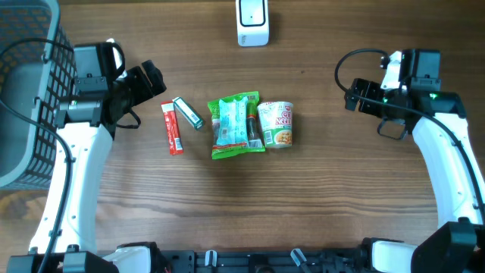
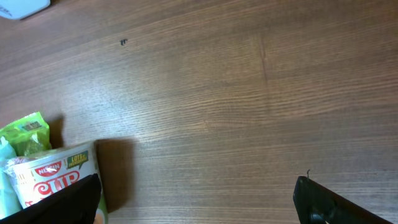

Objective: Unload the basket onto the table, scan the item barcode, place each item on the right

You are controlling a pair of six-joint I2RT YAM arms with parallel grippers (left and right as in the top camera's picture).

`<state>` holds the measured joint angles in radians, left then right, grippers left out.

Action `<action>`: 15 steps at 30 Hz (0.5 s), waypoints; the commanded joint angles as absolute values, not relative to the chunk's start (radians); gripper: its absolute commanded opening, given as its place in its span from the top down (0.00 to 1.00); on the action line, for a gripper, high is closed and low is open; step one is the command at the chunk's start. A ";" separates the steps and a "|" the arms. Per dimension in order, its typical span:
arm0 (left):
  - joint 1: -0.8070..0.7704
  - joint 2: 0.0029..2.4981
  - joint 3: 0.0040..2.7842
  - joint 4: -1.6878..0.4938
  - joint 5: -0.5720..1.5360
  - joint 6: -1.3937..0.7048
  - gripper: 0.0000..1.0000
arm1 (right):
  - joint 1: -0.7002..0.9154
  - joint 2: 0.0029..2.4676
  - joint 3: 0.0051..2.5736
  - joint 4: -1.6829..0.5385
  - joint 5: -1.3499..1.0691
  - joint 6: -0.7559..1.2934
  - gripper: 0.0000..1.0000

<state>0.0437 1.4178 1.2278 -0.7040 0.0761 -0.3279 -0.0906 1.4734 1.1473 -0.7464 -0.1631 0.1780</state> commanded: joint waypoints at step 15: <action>0.047 1.422 1.231 -0.704 0.069 -0.322 0.00 | -0.044 1.474 1.182 -0.854 -0.454 0.200 0.07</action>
